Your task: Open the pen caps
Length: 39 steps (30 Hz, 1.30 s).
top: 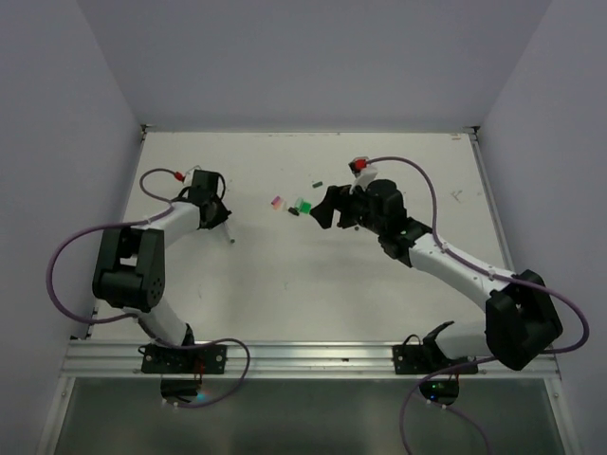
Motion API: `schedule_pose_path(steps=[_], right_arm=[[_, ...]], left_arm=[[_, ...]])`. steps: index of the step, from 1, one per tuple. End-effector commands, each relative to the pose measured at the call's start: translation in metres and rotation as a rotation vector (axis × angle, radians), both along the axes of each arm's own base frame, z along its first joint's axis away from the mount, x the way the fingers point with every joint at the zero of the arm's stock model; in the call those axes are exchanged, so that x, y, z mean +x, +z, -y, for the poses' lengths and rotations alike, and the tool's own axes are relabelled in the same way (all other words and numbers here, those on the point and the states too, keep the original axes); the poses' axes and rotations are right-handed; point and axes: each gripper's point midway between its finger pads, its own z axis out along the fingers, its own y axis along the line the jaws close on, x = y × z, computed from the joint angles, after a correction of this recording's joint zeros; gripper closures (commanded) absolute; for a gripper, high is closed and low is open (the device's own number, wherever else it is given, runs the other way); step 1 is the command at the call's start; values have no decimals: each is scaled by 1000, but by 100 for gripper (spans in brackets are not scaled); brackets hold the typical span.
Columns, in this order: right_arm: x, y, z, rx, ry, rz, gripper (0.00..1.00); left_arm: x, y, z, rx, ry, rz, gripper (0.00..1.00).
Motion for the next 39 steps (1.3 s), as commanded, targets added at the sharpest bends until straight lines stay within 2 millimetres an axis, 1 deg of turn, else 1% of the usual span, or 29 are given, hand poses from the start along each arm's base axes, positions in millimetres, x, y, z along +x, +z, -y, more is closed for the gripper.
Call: schedule_pose_path(steps=[1, 2, 3, 4, 5, 6, 7, 9, 10, 12, 13, 14, 15, 16, 18, 19, 20, 23, 24, 26, 27, 29, 31, 32, 33, 34, 36, 37, 39], right_arm=[[-18, 0, -42, 19, 107, 30, 17], [-21, -3, -50, 19, 123, 26, 18], [-25, -13, -60, 22, 138, 0, 18], [-32, -12, -74, 39, 170, 3, 18], [-36, -15, -82, 51, 182, -11, 20], [-42, -22, -95, 49, 210, -27, 20], [-43, -21, -102, 58, 218, -22, 21], [-47, -25, -119, 65, 237, -38, 21], [-47, -27, -124, 66, 239, -44, 22], [-47, -21, -135, 86, 241, -42, 22], [-45, -26, -139, 82, 241, -46, 23], [-43, -21, -145, 87, 242, -35, 23], [-43, -21, -148, 88, 244, -38, 23], [-42, -28, -151, 76, 245, -50, 23], [-38, -26, -157, 82, 246, -48, 23], [-36, -32, -160, 76, 244, -59, 24], [-33, -29, -163, 79, 243, -54, 24], [-28, -39, -168, 60, 235, -71, 25], [-25, -37, -171, 59, 232, -68, 25], [-22, -43, -175, 45, 234, -80, 25], [-22, -47, -176, 37, 233, -89, 26], [-19, -47, -180, 37, 232, -92, 26], [-16, -53, -182, 27, 232, -101, 28], [-15, -51, -185, 32, 237, -97, 29], [-14, -56, -186, 25, 235, -103, 31], [-13, -57, -186, 21, 236, -105, 37], [-12, -58, -189, 19, 240, -104, 43], [-12, -58, -189, 17, 242, -104, 53], [-11, -58, -189, 17, 240, -104, 63]], left_arm=[[6, 46, 30, -126, -35, 196, 100], [3, 49, 34, -139, -40, 211, 100], [1, 52, 38, -152, -45, 222, 100], [-4, 58, 45, -170, -50, 245, 100], [-6, 61, 48, -179, -54, 257, 100], [-8, 65, 53, -189, -60, 271, 100], [-11, 70, 60, -203, -70, 290, 100], [-15, 77, 68, -210, -80, 311, 100], [-18, 82, 76, -221, -95, 326, 100], [-22, 87, 84, -229, -112, 338, 100], [-25, 91, 93, -242, -129, 345, 100], [-27, 92, 96, -250, -137, 348, 100], [-28, 95, 98, -259, -142, 353, 100], [-31, 97, 101, -267, -147, 361, 100], [-34, 97, 102, -274, -150, 362, 100], [-36, 99, 103, -280, -153, 367, 100], [-32, 106, 106, -295, -158, 399, 100], [-33, 108, 108, -301, -165, 407, 100], [-35, 109, 110, -306, -172, 406, 100], [-36, 111, 111, -311, -175, 409, 100], [-37, 114, 111, -316, -177, 421, 100], [-37, 116, 111, -319, -176, 426, 100], [-39, 120, 112, -325, -179, 438, 100], [-39, 121, 112, -325, -179, 441, 100], [-39, 121, 112, -326, -180, 444, 100], [-40, 122, 113, -329, -184, 444, 100], [-40, 122, 113, -328, -189, 447, 100], [-40, 122, 113, -328, -191, 446, 100], [-40, 124, 115, -332, -199, 450, 100]])
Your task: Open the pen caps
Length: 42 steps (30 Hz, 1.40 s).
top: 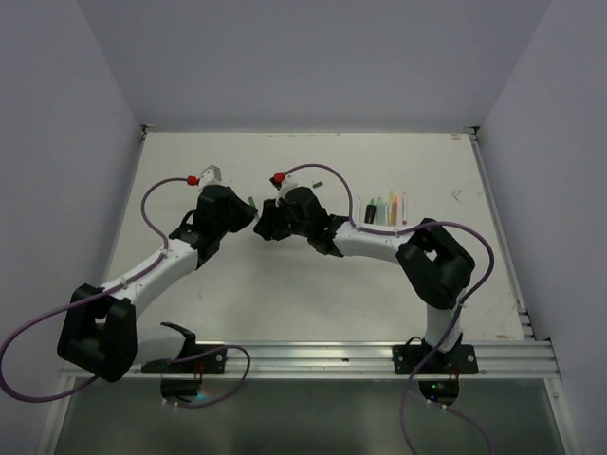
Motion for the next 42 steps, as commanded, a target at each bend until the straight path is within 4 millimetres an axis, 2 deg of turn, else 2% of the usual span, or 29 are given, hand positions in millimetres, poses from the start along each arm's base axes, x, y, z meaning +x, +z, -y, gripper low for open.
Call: schedule_pose_path(steps=[1, 4, 5, 6, 7, 8, 10, 11, 13, 14, 16, 17, 18, 20, 21, 23, 25, 31, 36, 42], right_arm=[[5, 18, -9, 29, 3, 30, 74], [3, 22, -5, 29, 0, 33, 90], [1, 20, -2, 24, -2, 30, 95], [0, 21, 0, 22, -4, 32, 99], [-1, 22, 2, 21, -8, 36, 100], [-3, 25, 7, 17, -13, 43, 100], [-6, 25, 13, 6, -14, 50, 100], [-9, 28, 18, 2, -16, 61, 100], [-11, 29, 25, -13, -18, 71, 100], [-16, 32, 30, -18, -13, 83, 100], [-20, 38, 33, -5, 2, 103, 100], [-29, 33, 35, 0, 34, 89, 100], [-32, 46, 33, 39, 52, 113, 100], [-43, 45, 34, 63, 83, 94, 100], [-49, 55, 32, 101, 113, 100, 100], [-58, 59, 33, 133, 136, 93, 100], [-64, 77, 32, 186, 169, 122, 100], [-79, 103, 29, 261, 253, 174, 100], [-86, 111, 27, 297, 296, 196, 100], [-91, 110, 25, 307, 330, 199, 100]], left_arm=[[3, 17, 6, -34, -12, 60, 100], [3, 21, 7, -32, -27, 76, 88], [3, 24, 10, -36, -44, 82, 77], [2, 28, 11, -34, -54, 90, 71], [2, 29, 11, -26, -63, 97, 64], [2, 31, 12, -25, -76, 102, 51], [3, 39, 12, -8, -96, 128, 36], [3, 41, 12, -6, -104, 137, 26], [3, 47, 10, -11, -124, 161, 17], [-1, 49, 16, -35, -170, 166, 13], [1, 55, 14, -67, -197, 215, 11], [-4, 59, 20, -104, -256, 235, 11], [-2, 64, 17, -137, -270, 284, 12], [-14, 72, 28, -212, -392, 330, 16], [-13, 80, 25, -256, -399, 380, 16], [-24, 87, 31, -317, -483, 420, 19], [-27, 95, 31, -356, -507, 466, 19], [-47, 114, 43, -440, -635, 557, 24], [-57, 122, 47, -474, -694, 585, 28], [-65, 131, 48, -495, -719, 620, 36]])
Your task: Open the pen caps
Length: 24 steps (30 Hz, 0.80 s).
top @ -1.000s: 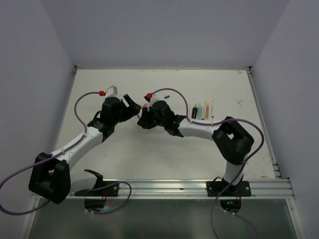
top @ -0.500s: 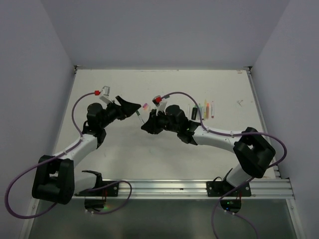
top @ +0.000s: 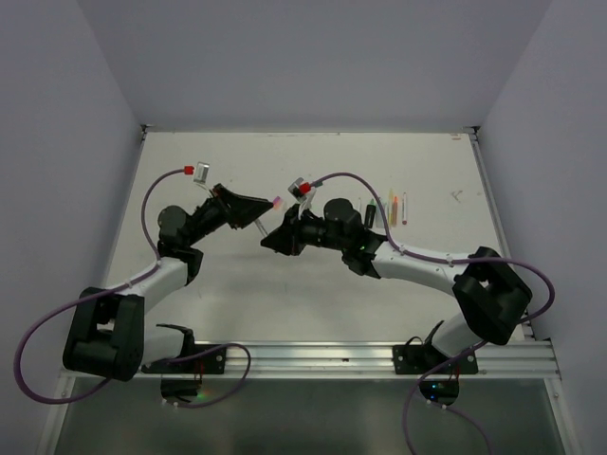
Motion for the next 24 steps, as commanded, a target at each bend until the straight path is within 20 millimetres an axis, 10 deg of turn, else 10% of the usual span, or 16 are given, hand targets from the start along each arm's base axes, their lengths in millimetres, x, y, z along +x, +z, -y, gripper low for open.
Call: schedule_pose_path(steps=[1, 24], right_arm=[[-7, 25, -2, 79, 54, 57, 100], [-5, 20, 7, 116, 108, -6, 100]], left_arm=[[-11, 16, 1, -31, -43, 79, 40], [-18, 31, 1, -46, -65, 154, 100]])
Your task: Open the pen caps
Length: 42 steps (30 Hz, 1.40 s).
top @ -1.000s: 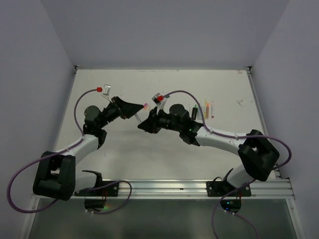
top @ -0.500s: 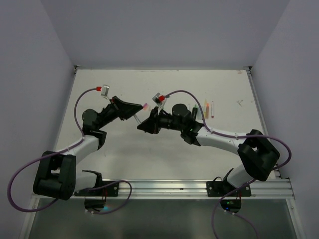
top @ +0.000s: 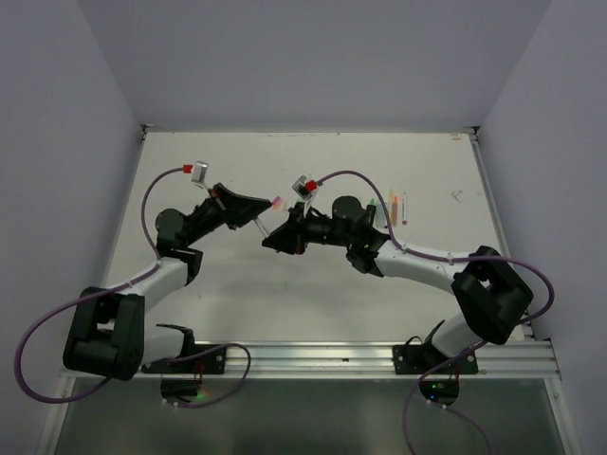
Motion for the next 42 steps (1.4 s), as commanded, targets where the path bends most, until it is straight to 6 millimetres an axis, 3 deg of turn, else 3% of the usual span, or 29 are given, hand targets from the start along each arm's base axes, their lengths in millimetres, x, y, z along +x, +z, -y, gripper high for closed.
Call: schedule_pose_path(steps=[1, 6, 15, 22, 30, 33, 34, 36, 37, 39, 40, 41, 42], right_arm=[[2, 7, 4, 34, 14, -5, 100], [-7, -1, 6, 22, 53, -16, 100], [-23, -37, 23, -43, 73, -6, 100], [-30, -54, 30, -76, 84, 12, 100], [-35, -66, 33, -86, 108, 2, 100], [-25, -61, 40, -82, 42, 1, 100], [-18, -61, 44, -85, 3, -6, 100], [1, -65, 57, -109, -94, -39, 100], [17, -62, 65, -121, -189, -37, 100], [40, -70, 84, -188, -335, -66, 100], [49, -67, 93, -211, -407, -57, 100], [63, -81, 112, -299, -536, -72, 100], [74, -74, 119, -320, -594, -51, 100]], left_arm=[[-7, 20, -2, -17, -7, 115, 100], [-4, 57, -9, -77, 61, 232, 100], [13, 152, -37, -213, 226, 437, 100], [16, 200, -58, -286, 317, 540, 100], [16, 239, -80, -375, 382, 601, 100], [32, 233, -75, -308, 389, 553, 100], [49, 216, -71, -247, 389, 462, 100], [63, 207, -67, -159, 402, 425, 100], [81, 181, -61, -67, 401, 328, 100], [96, 167, -53, 20, 397, 257, 100], [112, 131, -50, 116, 405, 141, 100], [119, 117, -45, 159, 402, 99, 100], [125, 104, -32, 199, 376, 64, 100]])
